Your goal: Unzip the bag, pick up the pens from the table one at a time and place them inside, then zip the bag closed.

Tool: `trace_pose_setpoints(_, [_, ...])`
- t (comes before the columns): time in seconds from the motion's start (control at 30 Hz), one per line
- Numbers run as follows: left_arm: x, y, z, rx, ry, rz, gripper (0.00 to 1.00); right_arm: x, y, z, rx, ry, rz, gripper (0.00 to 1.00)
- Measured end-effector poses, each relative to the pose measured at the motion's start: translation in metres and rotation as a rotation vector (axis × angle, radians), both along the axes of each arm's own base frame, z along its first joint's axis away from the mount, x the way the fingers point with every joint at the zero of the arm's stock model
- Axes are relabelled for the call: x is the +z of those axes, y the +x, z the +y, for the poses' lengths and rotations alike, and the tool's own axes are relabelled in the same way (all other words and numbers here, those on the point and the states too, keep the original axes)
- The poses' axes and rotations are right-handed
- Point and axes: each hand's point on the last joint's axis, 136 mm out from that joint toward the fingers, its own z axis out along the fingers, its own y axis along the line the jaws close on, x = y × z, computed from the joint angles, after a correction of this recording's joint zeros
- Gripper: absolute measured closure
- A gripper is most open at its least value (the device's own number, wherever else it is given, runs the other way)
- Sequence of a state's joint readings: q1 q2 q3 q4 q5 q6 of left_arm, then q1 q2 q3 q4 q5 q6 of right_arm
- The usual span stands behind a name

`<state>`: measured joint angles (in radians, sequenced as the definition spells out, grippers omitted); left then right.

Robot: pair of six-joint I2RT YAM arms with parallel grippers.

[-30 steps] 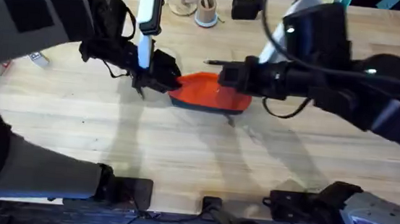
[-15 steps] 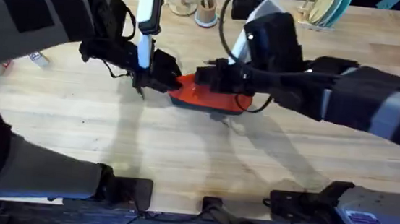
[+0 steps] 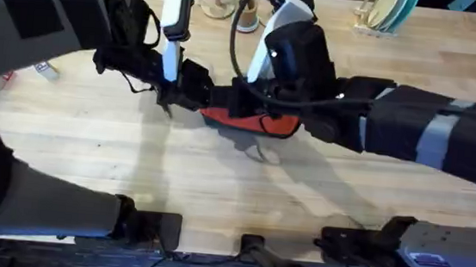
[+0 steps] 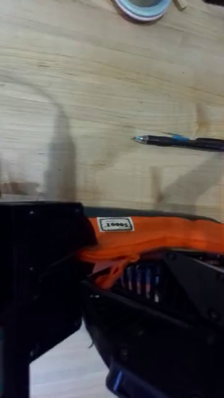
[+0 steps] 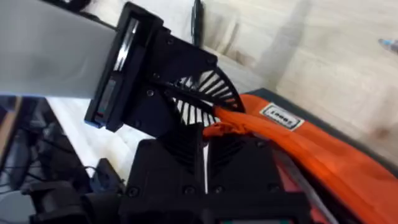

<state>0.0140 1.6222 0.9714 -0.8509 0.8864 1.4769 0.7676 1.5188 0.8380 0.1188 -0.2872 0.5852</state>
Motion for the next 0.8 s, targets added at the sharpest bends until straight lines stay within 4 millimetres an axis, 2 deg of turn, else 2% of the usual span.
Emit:
trace_pose_setpoints(0.33, [0.000,0.000,0.001,0.000,0.003,-0.002,0.959,0.000,-0.001,0.001,0.065,-0.057,-0.087,0.967])
trace_pose_setpoints(0.37, [0.000,0.000,0.001,-0.002,0.003,-0.002,0.959,-0.001,-0.001,0.000,0.073,-0.076,-0.091,0.888])
trace_pose_setpoints(0.5, [0.000,-0.001,0.000,-0.007,0.001,-0.001,0.958,-0.004,0.003,-0.018,0.065,-0.219,-0.114,0.303])
trace_pose_setpoints(0.6, [0.001,0.000,0.000,-0.004,-0.006,-0.005,0.958,0.007,-0.003,-0.025,0.099,-0.264,-0.139,0.036])
trace_pose_setpoints(0.7, [0.001,0.000,-0.001,-0.003,-0.009,-0.003,0.958,0.034,-0.007,-0.029,0.124,-0.261,-0.198,0.006])
trace_pose_setpoints(0.8, [0.001,0.000,-0.001,-0.003,-0.010,-0.002,0.958,0.063,-0.007,-0.044,0.120,-0.253,-0.264,0.005])
